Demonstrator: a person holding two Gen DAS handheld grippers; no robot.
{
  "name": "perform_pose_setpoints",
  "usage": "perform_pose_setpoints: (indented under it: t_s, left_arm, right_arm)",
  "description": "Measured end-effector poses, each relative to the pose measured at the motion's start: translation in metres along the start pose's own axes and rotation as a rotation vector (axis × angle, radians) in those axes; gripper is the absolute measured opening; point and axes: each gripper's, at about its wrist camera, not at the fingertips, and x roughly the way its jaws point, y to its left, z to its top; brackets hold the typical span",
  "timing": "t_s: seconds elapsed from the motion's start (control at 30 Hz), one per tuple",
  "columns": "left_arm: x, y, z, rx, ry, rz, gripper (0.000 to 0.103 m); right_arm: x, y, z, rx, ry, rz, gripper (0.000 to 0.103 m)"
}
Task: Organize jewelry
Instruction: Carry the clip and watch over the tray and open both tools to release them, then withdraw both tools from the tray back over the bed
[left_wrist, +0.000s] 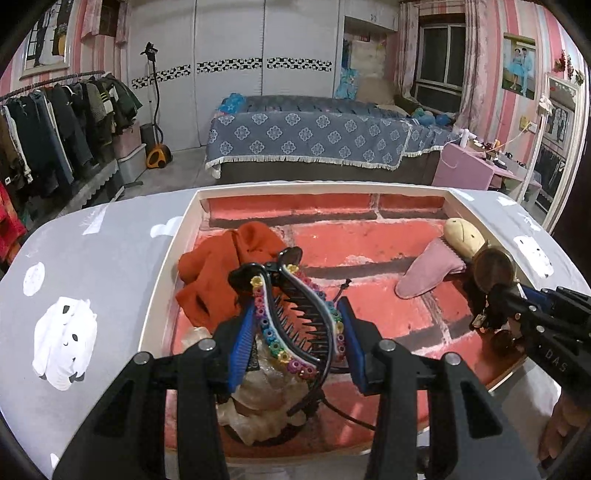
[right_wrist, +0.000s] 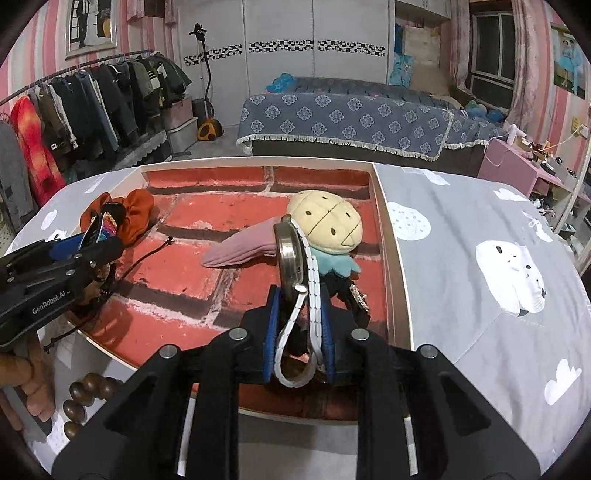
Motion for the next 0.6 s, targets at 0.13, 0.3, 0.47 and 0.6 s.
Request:
perform_pose_setpoints:
  t_s: [0.13,0.3,0.47,0.6]
  left_arm:
    - [0.0012,0.0001,0.0000,0.000,0.003,-0.002,0.044]
    - [0.0048,-0.0022,-0.0014,0.005,0.020,-0.003,0.044]
    - [0.0058,-0.0023,-0.0014,0.007,0.024,0.005,0.045]
    - [0.0054,-0.0034,-0.0010,0.016,0.012,0.017,0.059]
  right_arm:
    - [0.0001,-0.0002,0.0001,-0.001,-0.001,0.000,0.021]
    - [0.0023,-0.0003,-0.0005,0.003,0.001,0.005,0.023]
    - [0.0036,-0.0003,-0.0020,0.008,-0.004,0.008,0.027]
    - [0.0020,0.0001,-0.0027,0.007,-0.012,0.006,0.032]
